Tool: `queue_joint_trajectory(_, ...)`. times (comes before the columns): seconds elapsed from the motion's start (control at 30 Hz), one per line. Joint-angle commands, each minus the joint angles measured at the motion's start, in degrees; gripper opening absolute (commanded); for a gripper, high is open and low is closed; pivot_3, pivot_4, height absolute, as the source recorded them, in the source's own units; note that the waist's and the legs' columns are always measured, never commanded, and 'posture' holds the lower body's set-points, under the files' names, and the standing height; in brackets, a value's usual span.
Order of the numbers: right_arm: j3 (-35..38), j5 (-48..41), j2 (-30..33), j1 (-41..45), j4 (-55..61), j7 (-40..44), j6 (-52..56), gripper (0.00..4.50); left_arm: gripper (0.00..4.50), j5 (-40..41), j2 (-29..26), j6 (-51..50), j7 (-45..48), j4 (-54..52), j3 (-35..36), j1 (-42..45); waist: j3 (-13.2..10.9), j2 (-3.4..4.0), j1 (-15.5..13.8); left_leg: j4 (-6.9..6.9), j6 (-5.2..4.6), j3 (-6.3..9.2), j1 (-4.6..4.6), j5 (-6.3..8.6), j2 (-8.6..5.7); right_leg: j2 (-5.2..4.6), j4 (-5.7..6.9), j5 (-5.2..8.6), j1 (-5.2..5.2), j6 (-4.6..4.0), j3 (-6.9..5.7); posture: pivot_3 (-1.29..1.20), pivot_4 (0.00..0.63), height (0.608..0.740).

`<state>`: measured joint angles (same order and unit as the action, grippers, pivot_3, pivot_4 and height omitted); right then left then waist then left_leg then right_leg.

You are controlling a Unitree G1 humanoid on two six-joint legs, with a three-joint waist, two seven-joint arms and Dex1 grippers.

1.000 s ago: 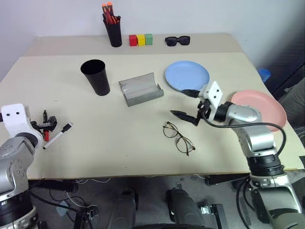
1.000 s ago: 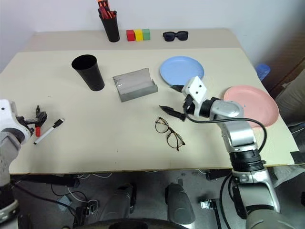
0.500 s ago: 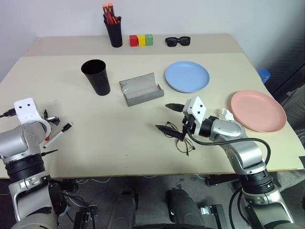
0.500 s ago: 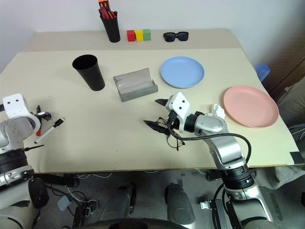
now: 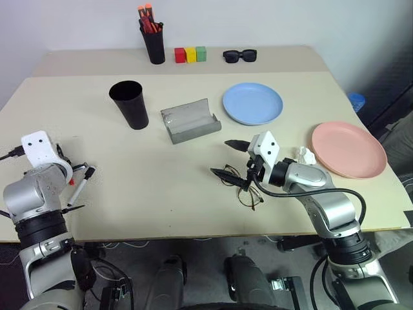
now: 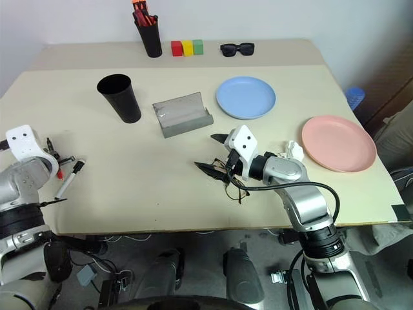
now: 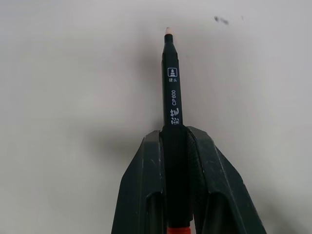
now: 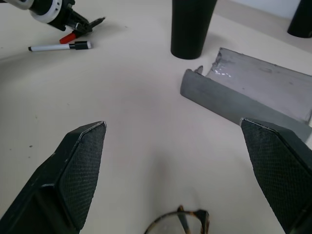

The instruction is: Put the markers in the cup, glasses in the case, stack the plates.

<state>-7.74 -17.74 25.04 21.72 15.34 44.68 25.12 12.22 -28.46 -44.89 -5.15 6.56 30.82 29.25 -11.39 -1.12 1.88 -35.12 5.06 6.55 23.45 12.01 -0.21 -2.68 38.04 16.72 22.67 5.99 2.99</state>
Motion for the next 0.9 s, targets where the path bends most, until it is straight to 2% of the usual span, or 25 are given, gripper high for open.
queue_joint_trajectory(0.03,1.8,-2.7,-2.8,3.4,0.9,-1.3,-0.9,4.5,0.01,-2.7,-0.1,18.7,0.3,-5.3,-3.9,7.8,0.0,-0.09,-0.9,-0.01,0.01,0.0,0.01,-0.01,0.0,0.0,-0.02,-0.01,0.0,-0.01,0.0,0.0,0.15,0.74)
queue_joint_trajectory(0.17,4.9,-4.6,-9.3,7.4,-1.3,-7.3,-1.9,4.5,0.01,-5.0,3.0,29.4,1.6,0.7,-11.0,16.9,0.1,-0.1,-1.3,-0.01,0.0,-0.02,0.01,0.0,-0.05,-0.03,-0.17,-0.05,-0.09,0.04,0.0,0.0,0.15,0.74)
queue_joint_trajectory(0.3,5.7,-3.1,-13.0,10.1,-3.5,-11.5,-4.3,4.5,0.01,-10.5,6.0,39.7,2.1,13.6,-18.5,24.0,0.1,-0.09,-1.0,0.01,-0.02,-0.03,0.0,0.01,-0.08,-0.03,-0.15,-0.07,-0.09,0.06,0.0,0.0,0.15,0.74)
queue_joint_trajectory(0.53,5.0,-2.5,-12.9,9.2,-2.3,-12.9,-5.1,4.5,0.01,-11.5,9.9,56.7,0.0,35.6,-20.0,32.2,0.0,-0.07,0.3,0.06,-0.03,-0.03,0.1,0.0,-0.05,0.03,0.01,-0.07,0.17,0.07,0.01,0.0,0.15,0.74)
queue_joint_trajectory(0.7,4.5,-2.3,-12.6,8.2,-0.9,-13.7,-5.0,4.5,0.01,-11.5,10.2,60.7,0.0,43.3,-20.4,34.7,0.0,-0.07,0.6,0.04,-0.04,-0.05,0.12,0.01,-0.06,0.01,0.0,-0.06,0.14,0.08,0.01,0.0,0.15,0.74)
queue_joint_trajectory(0.9,4.1,-2.3,-12.7,8.2,-0.7,-14.0,-5.0,4.5,2.87,-12.3,9.8,62.6,-3.6,45.7,-20.3,34.1,0.0,-0.07,0.6,0.04,-0.04,-0.04,0.12,0.0,-0.06,0.03,0.04,-0.06,0.15,0.08,0.01,0.0,0.15,0.74)
